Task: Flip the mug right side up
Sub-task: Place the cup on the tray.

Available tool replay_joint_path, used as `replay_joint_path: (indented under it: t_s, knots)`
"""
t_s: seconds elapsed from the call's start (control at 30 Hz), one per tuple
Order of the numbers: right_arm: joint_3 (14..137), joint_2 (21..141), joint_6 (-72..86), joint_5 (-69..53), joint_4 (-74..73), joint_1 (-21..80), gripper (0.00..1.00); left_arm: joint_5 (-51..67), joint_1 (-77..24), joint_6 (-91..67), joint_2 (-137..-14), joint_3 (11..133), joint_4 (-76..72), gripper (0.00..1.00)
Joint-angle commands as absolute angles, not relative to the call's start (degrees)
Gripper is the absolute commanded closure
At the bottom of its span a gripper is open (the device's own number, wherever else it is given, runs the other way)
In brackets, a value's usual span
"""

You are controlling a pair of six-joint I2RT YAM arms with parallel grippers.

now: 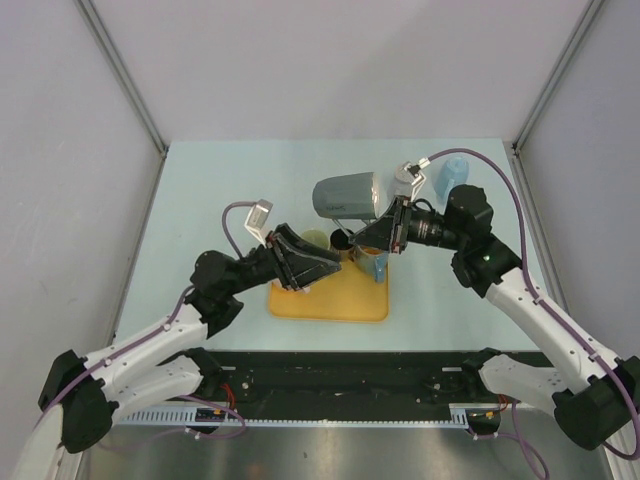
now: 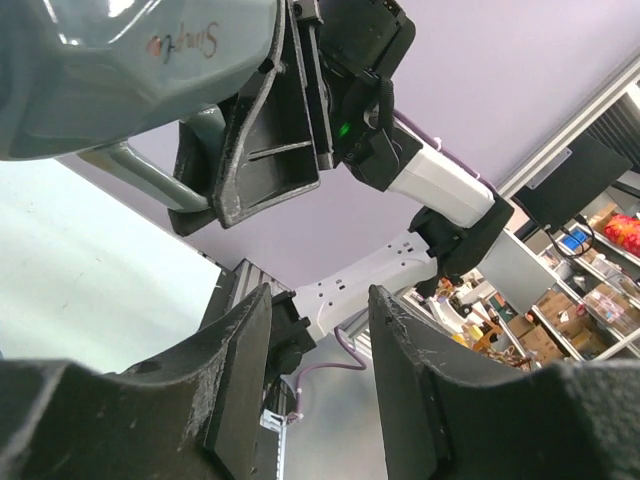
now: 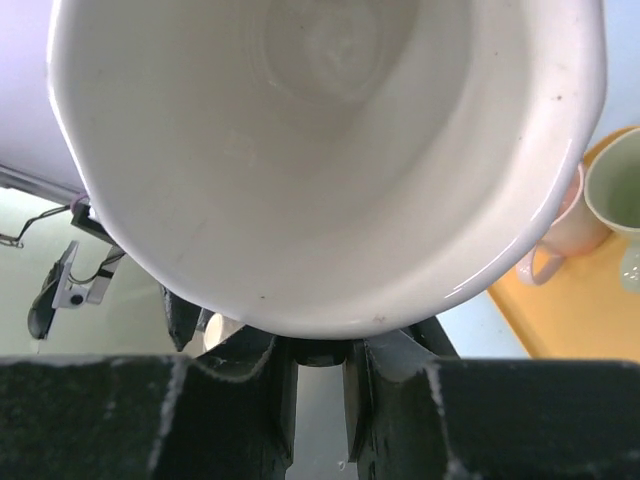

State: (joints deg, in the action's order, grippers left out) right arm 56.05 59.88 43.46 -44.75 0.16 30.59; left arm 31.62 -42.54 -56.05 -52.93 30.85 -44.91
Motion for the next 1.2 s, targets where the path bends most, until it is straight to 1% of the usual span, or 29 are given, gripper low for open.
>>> replay_joint_path:
  t_s: [0.0, 0.1, 0.17, 0.23, 0.33, 0.43, 0.6, 0.73, 0.77, 0.9, 1.17]
  knots:
    - [57.66, 57.22, 40.69, -42.11, 3.69, 30.67, 1.00, 33.92, -41.75, -56.60, -51.95, 30.32, -46.93, 0.52]
    - [58.01, 56.08, 38.42, -40.96, 0.27, 30.50, 1.00, 34.45, -40.18, -56.69, -49.93, 29.10, -46.76, 0.52]
    - [60.02, 55.64, 32.89, -38.16, -9.61, 31.46, 1.00, 34.54, -37.90, -56.78, -47.13, 27.60, -45.45, 0.51]
    - [60.90, 54.67, 28.33, -34.29, -14.74, 32.34, 1.00, 34.37, -36.22, -55.91, -44.66, 26.46, -43.69, 0.51]
    - [62.31, 53.01, 24.19, -28.93, -25.71, 34.36, 1.00, 33.67, -32.97, -52.67, -39.74, 26.80, -35.46, 0.50]
    - [63.72, 51.95, 21.02, -22.17, -33.19, 37.78, 1.00, 31.48, -31.20, -47.75, -35.60, 28.82, -27.20, 0.49]
    - [64.34, 52.29, 19.43, -10.21, -41.81, 47.09, 1.00, 25.94, -30.41, -42.29, -32.26, 32.16, -17.34, 0.48]
    - [64.51, 54.84, 19.25, -1.95, -46.66, 53.95, 1.00, 19.09, -30.41, -41.40, -31.38, 33.05, -11.61, 0.47]
    - [64.51, 56.15, 19.60, 1.81, -47.54, 55.62, 1.00, 16.11, -30.41, -41.48, -31.20, 32.87, -10.73, 0.47]
    - [64.51, 59.23, 20.65, 6.50, -49.48, 60.11, 1.00, 12.22, -30.50, -42.45, -30.67, 31.38, -9.84, 0.45]
    - [63.46, 65.38, 21.44, 10.81, -46.68, 60.38, 1.00, 11.16, -30.41, -41.93, -32.61, 30.85, -9.67, 0.42]
